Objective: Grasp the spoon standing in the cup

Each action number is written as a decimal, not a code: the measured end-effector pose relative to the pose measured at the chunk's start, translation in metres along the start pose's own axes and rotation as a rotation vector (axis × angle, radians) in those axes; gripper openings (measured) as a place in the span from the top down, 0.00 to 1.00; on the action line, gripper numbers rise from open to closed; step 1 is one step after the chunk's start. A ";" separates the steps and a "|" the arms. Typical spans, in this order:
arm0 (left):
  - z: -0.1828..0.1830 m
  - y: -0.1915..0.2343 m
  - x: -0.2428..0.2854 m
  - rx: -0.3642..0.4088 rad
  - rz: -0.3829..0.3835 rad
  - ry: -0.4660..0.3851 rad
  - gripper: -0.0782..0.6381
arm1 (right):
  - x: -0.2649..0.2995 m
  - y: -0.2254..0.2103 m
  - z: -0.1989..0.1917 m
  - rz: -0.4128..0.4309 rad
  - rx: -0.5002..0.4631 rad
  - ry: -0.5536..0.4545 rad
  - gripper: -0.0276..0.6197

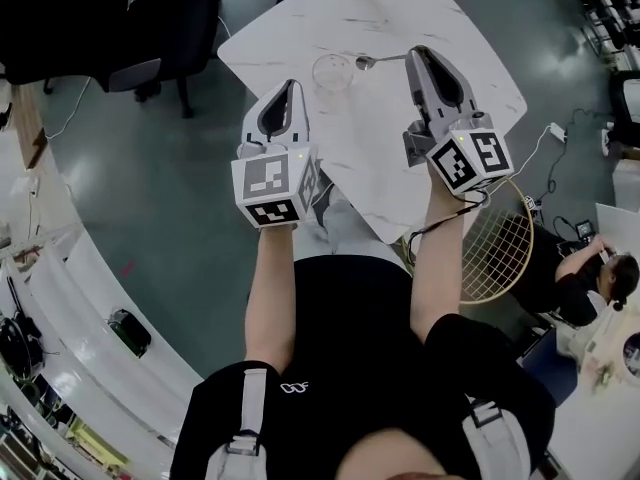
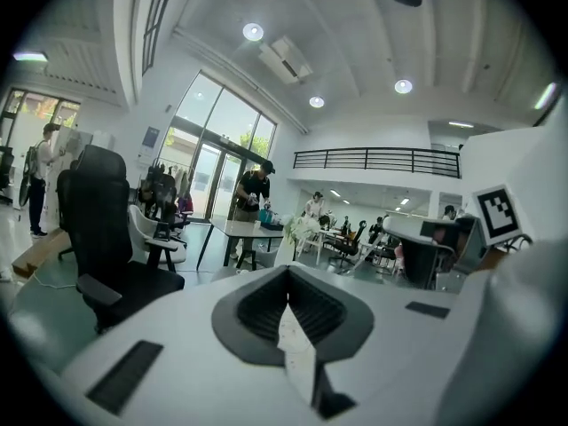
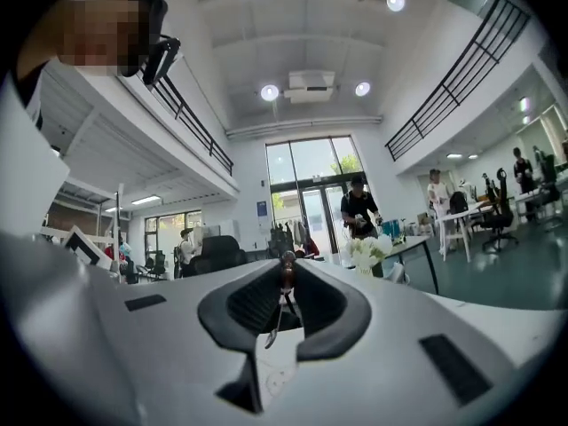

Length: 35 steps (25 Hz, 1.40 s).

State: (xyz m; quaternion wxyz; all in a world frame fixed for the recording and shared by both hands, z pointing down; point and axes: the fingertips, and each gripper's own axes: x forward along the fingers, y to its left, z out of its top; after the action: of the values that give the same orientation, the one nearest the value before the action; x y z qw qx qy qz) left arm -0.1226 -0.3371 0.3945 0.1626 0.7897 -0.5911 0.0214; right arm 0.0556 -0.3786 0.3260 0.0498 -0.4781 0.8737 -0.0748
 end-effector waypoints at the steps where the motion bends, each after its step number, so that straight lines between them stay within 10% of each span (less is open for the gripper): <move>1: 0.004 -0.001 -0.003 0.009 -0.006 -0.011 0.87 | -0.009 0.004 0.007 -0.017 0.000 -0.019 0.88; 35: 0.017 0.004 -0.009 0.037 -0.019 -0.066 0.87 | -0.034 0.032 -0.003 -0.071 -0.008 -0.016 0.88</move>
State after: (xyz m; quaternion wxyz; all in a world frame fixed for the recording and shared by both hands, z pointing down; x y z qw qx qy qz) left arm -0.1323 -0.3344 0.3769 0.1288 0.7983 -0.5883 0.0048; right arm 0.0469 -0.3332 0.3239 0.0521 -0.5097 0.8560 -0.0692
